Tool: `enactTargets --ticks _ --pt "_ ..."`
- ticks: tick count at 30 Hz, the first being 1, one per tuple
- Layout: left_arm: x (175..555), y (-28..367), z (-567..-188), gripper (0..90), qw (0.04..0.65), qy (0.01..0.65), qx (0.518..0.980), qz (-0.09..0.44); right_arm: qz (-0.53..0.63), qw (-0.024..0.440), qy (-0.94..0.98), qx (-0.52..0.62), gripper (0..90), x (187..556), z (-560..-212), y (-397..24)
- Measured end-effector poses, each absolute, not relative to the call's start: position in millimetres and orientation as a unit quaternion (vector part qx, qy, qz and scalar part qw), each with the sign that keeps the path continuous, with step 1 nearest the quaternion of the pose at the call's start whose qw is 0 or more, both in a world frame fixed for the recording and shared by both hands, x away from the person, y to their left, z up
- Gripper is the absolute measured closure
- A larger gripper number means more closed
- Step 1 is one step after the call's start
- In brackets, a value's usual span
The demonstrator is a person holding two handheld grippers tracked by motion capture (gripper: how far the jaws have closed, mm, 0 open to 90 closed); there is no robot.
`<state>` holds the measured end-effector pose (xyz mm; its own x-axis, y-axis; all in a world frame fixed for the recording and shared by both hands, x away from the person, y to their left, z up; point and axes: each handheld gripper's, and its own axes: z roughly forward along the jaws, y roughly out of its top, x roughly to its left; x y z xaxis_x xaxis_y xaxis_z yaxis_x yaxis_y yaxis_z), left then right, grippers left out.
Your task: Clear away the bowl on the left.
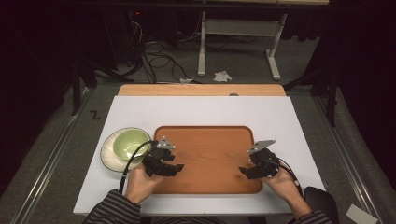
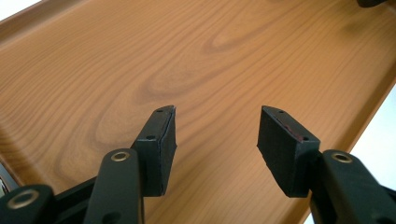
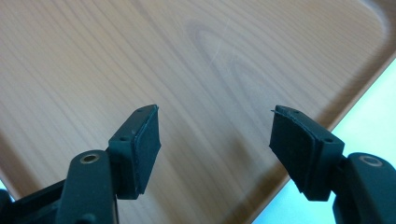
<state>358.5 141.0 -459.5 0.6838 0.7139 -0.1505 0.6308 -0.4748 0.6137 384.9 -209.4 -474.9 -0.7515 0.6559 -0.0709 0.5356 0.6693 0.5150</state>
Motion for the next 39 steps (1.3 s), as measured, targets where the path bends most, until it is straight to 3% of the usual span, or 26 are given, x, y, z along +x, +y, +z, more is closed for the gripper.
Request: enactTargets --ticks 39 --pt "357.7 154.5 -447.7 42.6 0.331 0.403 0.849 0.083 0.233 0.113 0.909 0.327 37.8 383.9 -475.6 -207.8"
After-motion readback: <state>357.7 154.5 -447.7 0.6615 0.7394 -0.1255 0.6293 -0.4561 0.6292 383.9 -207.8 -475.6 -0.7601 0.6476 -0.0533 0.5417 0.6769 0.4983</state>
